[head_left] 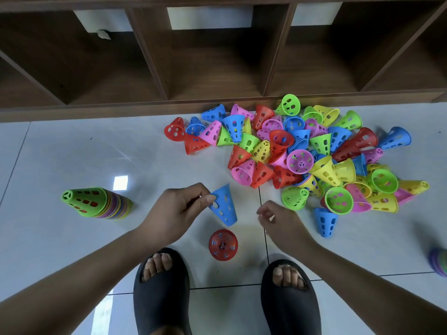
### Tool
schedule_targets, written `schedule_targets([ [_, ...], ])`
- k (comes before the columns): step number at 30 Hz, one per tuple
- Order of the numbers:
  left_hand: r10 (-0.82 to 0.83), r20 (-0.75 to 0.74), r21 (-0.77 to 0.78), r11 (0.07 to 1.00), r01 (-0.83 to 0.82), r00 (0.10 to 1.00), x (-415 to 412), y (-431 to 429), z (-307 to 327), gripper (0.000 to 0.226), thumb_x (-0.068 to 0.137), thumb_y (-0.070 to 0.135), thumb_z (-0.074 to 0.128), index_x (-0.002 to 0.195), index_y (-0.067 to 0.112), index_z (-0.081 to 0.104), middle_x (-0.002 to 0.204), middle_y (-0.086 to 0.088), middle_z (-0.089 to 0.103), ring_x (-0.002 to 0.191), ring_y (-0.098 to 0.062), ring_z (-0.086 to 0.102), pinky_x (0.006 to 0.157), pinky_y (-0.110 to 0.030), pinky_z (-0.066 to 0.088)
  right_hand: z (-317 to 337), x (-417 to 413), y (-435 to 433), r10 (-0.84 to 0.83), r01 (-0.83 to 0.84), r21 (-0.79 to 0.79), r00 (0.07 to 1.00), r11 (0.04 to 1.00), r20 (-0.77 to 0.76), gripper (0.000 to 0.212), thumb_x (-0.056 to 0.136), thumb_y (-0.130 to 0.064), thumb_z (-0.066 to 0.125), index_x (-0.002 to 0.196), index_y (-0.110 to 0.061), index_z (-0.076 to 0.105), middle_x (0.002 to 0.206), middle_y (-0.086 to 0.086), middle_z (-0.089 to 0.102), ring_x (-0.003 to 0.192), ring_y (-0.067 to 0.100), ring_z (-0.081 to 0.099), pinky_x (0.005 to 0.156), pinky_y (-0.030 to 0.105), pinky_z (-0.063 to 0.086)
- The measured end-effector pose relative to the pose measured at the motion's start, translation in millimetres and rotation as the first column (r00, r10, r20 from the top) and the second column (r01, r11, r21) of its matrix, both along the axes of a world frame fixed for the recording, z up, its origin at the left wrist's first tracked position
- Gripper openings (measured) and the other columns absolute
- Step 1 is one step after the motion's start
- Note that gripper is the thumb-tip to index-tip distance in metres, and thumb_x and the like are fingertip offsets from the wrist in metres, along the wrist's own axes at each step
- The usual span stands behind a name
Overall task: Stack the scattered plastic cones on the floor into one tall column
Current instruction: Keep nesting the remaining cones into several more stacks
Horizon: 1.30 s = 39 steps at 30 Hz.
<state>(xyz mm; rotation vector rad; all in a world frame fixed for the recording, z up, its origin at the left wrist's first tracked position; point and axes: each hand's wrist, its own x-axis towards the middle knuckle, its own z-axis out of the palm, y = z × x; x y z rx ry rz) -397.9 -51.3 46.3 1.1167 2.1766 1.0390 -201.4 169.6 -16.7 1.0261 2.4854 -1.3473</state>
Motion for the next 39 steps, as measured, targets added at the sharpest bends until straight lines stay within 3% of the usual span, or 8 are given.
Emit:
schedule_targets([
  [5,-0.031,0.217,-0.011,0.999,0.034,0.976,21.1,-2.1,1.3,0.032,0.11,0.039,0.053,0.081,0.026,0.057,0.056,0.011,0.039,0.054,-0.01,0.034,0.055,-0.026,0.035,-1.1,6.0,47.1,0.122,-0.06,0.593,0.99,0.803,-0.065,0.024,0.086,-0.013,0.074,0.107,-0.021,0.065,0.1,0.0,0.064,0.072,0.031,0.067,0.057,0.037,0.053],
  [7,-0.037,0.269,-0.061,0.997,0.055,0.962,28.1,-5.1,-7.4,0.037,0.111,0.041,0.051,0.079,0.02,0.054,0.057,0.012,0.039,0.056,-0.011,0.034,0.056,-0.029,0.036,1.3,11.6,62.1,0.112,-0.08,0.701,0.994,0.709,0.001,0.027,0.084,-0.014,0.077,0.107,-0.015,0.063,0.104,0.008,0.057,0.064,0.038,0.065,0.048,0.032,0.04],
  [10,-0.01,0.327,-0.119,0.992,0.051,0.945,34.3,-9.4,-22.6,0.041,0.111,0.044,0.049,0.078,0.019,0.05,0.058,0.012,0.039,0.058,-0.012,0.034,0.058,-0.03,0.035,-3.0,22.3,75.2,0.059,-0.149,0.761,0.988,0.631,0.144,0.035,0.086,-0.023,0.078,0.116,-0.013,0.063,0.11,0.012,0.051,0.061,0.038,0.065,0.051,0.03,0.031],
  [16,0.069,0.316,-0.215,0.977,0.0,0.946,32.3,-13.6,-40.6,0.043,0.11,0.048,0.046,0.076,0.022,0.045,0.058,0.008,0.04,0.058,-0.011,0.035,0.059,-0.032,0.036,-18.3,30.1,78.0,0.109,-0.166,0.718,0.986,0.676,0.125,0.034,0.093,-0.018,0.074,0.124,-0.012,0.062,0.115,0.015,0.055,0.072,0.043,0.068,0.048,0.042,0.054],
  [23,0.128,0.51,-0.058,0.992,-0.114,0.851,34.0,-7.0,-21.6,0.048,0.112,0.04,0.048,0.079,0.005,0.041,0.07,-0.003,0.029,0.064,-0.019,0.028,0.057,-0.029,0.03,-14.1,27.0,70.4,0.165,-0.1,0.647,0.986,0.756,-0.039,0.026,0.095,-0.014,0.075,0.119,-0.013,0.066,0.104,0.013,0.057,0.075,0.039,0.065,0.057,0.04,0.055],
  [29,0.075,0.589,-0.133,0.991,0.004,0.805,45.3,-8.7,-25.2,0.046,0.112,0.042,0.047,0.076,0.014,0.046,0.067,0.001,0.036,0.063,-0.02,0.031,0.057,-0.026,0.03,13.4,20.5,55.9,0.127,-0.037,0.42,0.974,0.907,-0.189,0.021,0.095,-0.018,0.076,0.115,-0.018,0.069,0.102,-0.004,0.059,0.066,0.014,0.064,0.074,0.036,0.052],
  [36,0.093,0.547,-0.184,0.983,0.011,0.832,57.7,-17.6,-32.5,0.046,0.111,0.045,0.046,0.077,0.014,0.044,0.062,-0.001,0.037,0.058,-0.017,0.032,0.056,-0.027,0.031,54.8,8.6,39.5,0.175,-0.062,0.42,0.956,0.905,-0.235,0.019,0.098,-0.027,0.073,0.116,-0.024,0.067,0.101,-0.008,0.058,0.069,0.008,0.062,0.069,0.039,0.055],
  [39,0.117,0.638,-0.121,0.991,-0.05,0.761,59.7,-21.7,-26.9,0.048,0.111,0.042,0.046,0.08,0.006,0.041,0.065,-0.003,0.032,0.059,-0.019,0.028,0.054,-0.026,0.029,70.2,6.7,37.8,0.161,-0.042,0.393,0.948,0.918,-0.275,0.02,0.097,-0.026,0.074,0.116,-0.025,0.068,0.101,-0.007,0.061,0.073,0.012,0.063,0.072,0.038,0.055],
])
